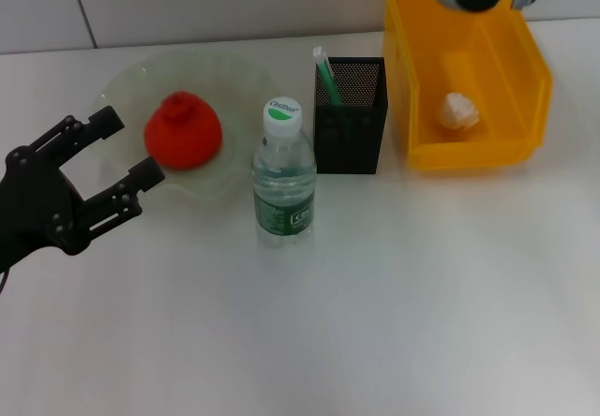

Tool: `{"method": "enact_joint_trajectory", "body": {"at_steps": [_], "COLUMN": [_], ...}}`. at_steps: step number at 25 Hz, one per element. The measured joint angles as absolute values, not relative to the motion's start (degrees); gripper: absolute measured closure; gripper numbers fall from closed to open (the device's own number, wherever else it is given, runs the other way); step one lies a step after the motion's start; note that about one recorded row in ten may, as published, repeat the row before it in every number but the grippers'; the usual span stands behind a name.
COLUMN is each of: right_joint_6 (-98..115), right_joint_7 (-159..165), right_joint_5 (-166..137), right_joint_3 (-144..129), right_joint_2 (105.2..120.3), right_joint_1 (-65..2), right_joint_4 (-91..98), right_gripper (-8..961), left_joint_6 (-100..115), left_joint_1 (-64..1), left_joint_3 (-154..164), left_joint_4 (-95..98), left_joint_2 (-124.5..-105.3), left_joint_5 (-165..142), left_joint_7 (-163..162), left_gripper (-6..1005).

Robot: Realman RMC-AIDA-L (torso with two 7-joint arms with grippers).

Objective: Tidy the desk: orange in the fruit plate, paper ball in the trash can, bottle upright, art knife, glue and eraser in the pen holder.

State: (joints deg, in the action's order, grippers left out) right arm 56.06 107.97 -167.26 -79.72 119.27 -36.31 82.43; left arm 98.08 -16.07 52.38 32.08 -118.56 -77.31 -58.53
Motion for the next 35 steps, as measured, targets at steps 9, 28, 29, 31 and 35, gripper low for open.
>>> {"method": "enact_joint_trajectory", "body": {"at_steps": [9, 28, 29, 31, 35], "right_joint_6": [52.84, 49.95, 49.90, 49.38, 47.89], "right_joint_7": [94.78, 70.93, 69.77, 67.63, 62.76], "right_joint_5": [-167.26, -167.42, -167.43, -167.43, -167.43], "right_joint_3": [-83.74, -87.66, -87.70, -87.80, -89.16], "right_joint_2": [119.27, 119.03, 119.02, 119.01, 119.04], "right_joint_1": [-34.21, -33.31, -33.27, -33.25, -33.27], "right_joint_4": [83.88, 83.64, 83.64, 83.65, 83.21], "right_gripper": [829, 828, 828, 828, 828], "left_joint_6": [98.19, 97.59, 97.59, 97.71, 97.75], "left_joint_1": [-15.86, -16.62, -16.68, -16.78, -16.80], "left_joint_3": [52.35, 52.29, 52.29, 52.29, 52.29], "left_joint_4": [31.38, 28.12, 28.10, 28.10, 28.02], "left_joint_2": [-118.60, -118.66, -118.66, -118.65, -118.65], "left_joint_5": [-76.99, -75.04, -75.04, -74.97, -74.56], "left_joint_7": [-57.67, -54.27, -54.27, -54.27, -54.27], "left_gripper": [215, 215, 214, 214, 214]}}
